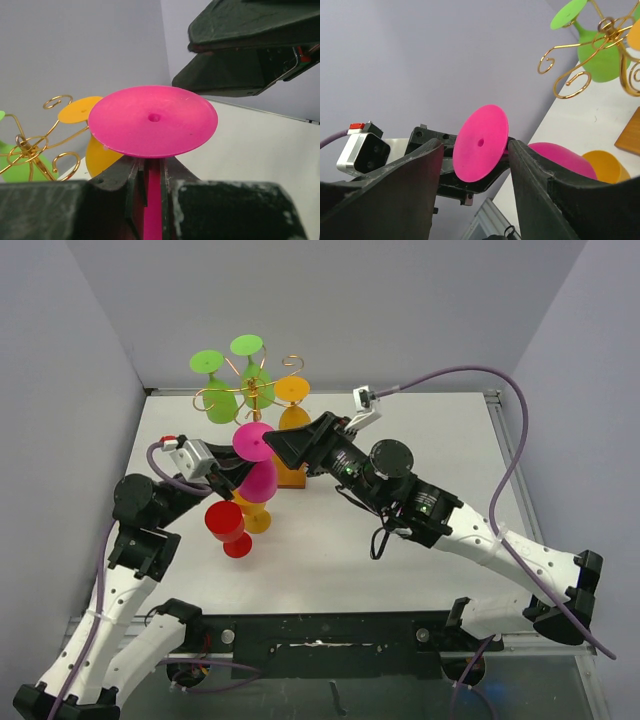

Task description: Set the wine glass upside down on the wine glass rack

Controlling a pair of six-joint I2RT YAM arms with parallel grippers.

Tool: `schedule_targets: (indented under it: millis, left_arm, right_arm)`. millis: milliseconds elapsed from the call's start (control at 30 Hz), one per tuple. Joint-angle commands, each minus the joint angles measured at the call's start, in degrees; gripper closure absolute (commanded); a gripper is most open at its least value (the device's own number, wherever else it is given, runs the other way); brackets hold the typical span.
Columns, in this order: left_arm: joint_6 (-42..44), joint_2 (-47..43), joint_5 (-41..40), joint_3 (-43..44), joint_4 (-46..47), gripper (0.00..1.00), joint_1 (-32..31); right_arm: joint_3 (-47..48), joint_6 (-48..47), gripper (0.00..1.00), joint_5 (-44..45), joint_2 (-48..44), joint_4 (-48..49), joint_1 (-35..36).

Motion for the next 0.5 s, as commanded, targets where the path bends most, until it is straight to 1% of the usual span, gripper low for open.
schedule_targets:
  millis: [0, 133, 267, 333, 467]
  left_arm:
    - [0.71, -0.87, 2.43, -0.26, 7.08, 1.00, -0.23]
    - [-0.47, -1.53, 2.37, -1.27, 9.69, 1.00, -0.23]
    - [-1.25, -1.76, 2.57, -1.98, 10.75, 1.00, -0.23]
    - [-1.26, -1.82, 2.81, -2.22, 10.71, 1.00, -0.23]
    - [-1.49, -2.00, 2.96, -2.61, 10.60, 1.00, -0.23]
  right_arm:
    - [2.86, 3.57, 0.48, -4.81, 0.99, 1.59, -0.33]
    - [1.49, 5.14, 0.56, -5.50, 1.32, 2.28, -0.66]
    - [0.29, 5.97, 0.61, -5.46, 1.06, 3.02, -0.76]
    - [-0.09, 6.64, 0.67, -5.94, 1.08, 3.54, -0.92]
    - [-0.46, 8.42, 0.81, -7.59, 1.53, 4.39, -1.15]
